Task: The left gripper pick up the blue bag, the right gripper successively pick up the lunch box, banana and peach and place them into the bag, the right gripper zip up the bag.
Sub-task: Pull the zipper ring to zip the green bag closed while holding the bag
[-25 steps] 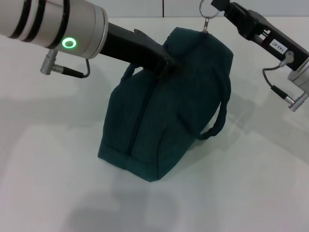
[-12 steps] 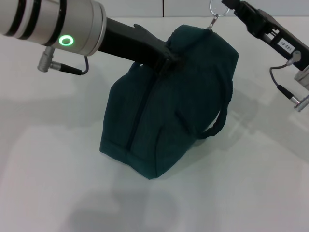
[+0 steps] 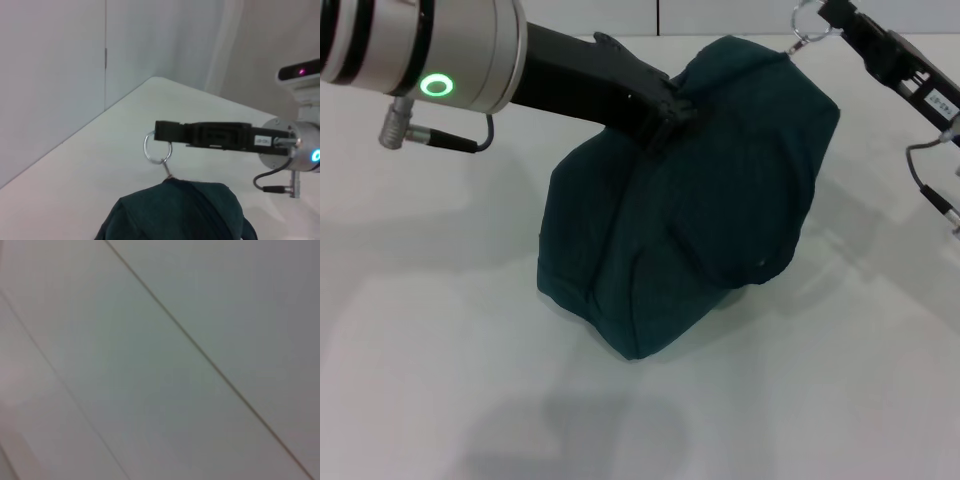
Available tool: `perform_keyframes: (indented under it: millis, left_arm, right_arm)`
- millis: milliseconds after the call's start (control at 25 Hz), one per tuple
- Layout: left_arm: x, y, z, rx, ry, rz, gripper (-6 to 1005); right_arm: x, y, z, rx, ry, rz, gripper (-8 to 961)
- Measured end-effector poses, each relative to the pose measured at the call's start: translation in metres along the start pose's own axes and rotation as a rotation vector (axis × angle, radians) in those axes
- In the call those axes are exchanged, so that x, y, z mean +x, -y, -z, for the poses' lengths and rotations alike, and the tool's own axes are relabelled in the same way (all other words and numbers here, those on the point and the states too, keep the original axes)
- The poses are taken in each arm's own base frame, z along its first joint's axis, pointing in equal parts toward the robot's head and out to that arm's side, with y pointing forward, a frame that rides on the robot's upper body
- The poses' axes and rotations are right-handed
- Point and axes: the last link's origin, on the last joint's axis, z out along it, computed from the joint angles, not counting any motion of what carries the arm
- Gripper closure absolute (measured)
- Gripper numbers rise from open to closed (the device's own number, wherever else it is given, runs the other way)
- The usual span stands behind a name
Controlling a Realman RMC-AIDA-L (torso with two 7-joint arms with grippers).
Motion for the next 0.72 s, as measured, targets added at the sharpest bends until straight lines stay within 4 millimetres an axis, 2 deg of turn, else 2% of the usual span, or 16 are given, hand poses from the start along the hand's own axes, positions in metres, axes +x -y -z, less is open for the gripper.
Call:
perform_keyframes:
  millis: [360, 720]
  left_arm:
    - [-0.002, -0.005, 0.004, -0.03, -0.035, -0.011, 957]
    - [-0.003, -0.005, 0.004, -0.03, -0.037, -0.008, 958]
  right_arm:
    - [0.011, 0.015, 0.02, 0.114, -0.035, -0.015, 948]
    - [0.019, 0.02, 0.026, 0.153, -0.068, -0.026, 928]
